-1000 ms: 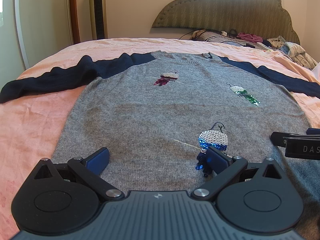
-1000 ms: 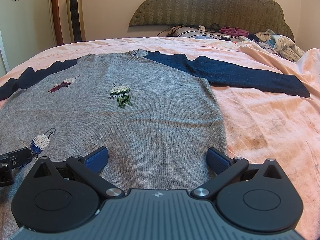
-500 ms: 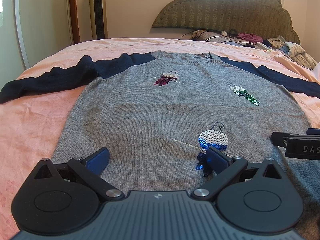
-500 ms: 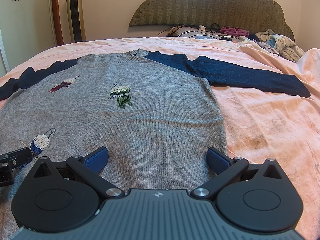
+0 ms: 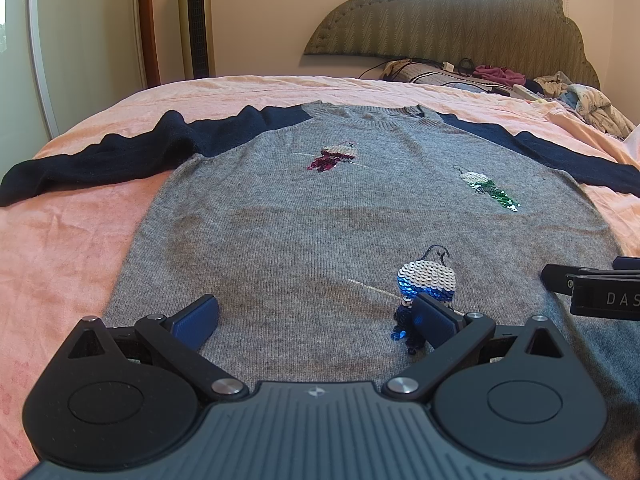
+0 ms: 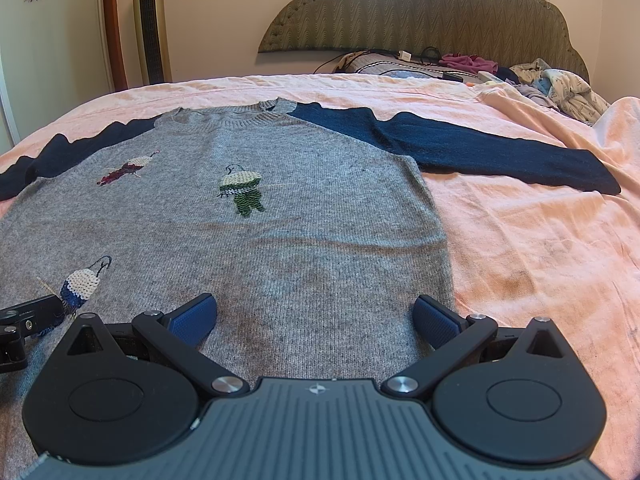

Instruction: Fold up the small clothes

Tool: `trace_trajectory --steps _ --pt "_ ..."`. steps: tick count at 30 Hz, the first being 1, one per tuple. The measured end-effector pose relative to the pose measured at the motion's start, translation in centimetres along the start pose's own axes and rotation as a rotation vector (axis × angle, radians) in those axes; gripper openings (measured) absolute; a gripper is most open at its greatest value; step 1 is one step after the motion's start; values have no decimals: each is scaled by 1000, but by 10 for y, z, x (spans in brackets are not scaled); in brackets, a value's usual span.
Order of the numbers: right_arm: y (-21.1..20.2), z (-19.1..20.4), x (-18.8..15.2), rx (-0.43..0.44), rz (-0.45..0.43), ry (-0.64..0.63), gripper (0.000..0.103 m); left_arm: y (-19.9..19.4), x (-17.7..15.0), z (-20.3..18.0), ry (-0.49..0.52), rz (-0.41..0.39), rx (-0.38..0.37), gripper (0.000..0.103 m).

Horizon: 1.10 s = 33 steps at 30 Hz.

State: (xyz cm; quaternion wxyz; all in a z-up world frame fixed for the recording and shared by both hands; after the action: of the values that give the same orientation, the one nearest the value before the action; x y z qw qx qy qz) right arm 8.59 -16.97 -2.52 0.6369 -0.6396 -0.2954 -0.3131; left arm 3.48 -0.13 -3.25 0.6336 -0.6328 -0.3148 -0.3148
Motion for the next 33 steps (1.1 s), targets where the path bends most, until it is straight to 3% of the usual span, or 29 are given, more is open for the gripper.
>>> trace_trajectory --steps 10,13,16,20,23,25,29,33 --pt "-1 0 0 2 2 -1 103 0 0 0 0 0 0 103" --pt "-9 -14 14 96 16 55 103 0 0 0 0 0 0 103" --pt "-29 -74 56 204 -118 243 103 0 0 0 0 0 0 103" --pt "-18 -208 93 219 -268 567 103 0 0 0 -1 0 -1 103" --pt "16 -317 85 149 -250 941 103 0 0 0 0 0 0 103" --pt "32 -367 70 93 -271 1110 101 0 0 0 0 0 0 103" --pt "55 -408 49 68 -302 1248 90 0 0 0 0 0 0 103" --pt "82 -409 59 69 -264 1213 86 0 0 0 -1 0 0 103"
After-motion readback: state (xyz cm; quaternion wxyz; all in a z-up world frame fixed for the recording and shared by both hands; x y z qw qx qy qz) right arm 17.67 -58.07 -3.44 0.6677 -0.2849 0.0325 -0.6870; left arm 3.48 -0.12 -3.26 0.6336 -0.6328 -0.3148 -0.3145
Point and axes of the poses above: each gripper's, at about its wrist camera, not at the fingertips, and y roughly the way its jaws point, z to its left, x to its top, the point moved 5 cm from there along y, roughly the way its jaws point, and after that the axes turned 3 degrees about -z, right-handed, at the moved point
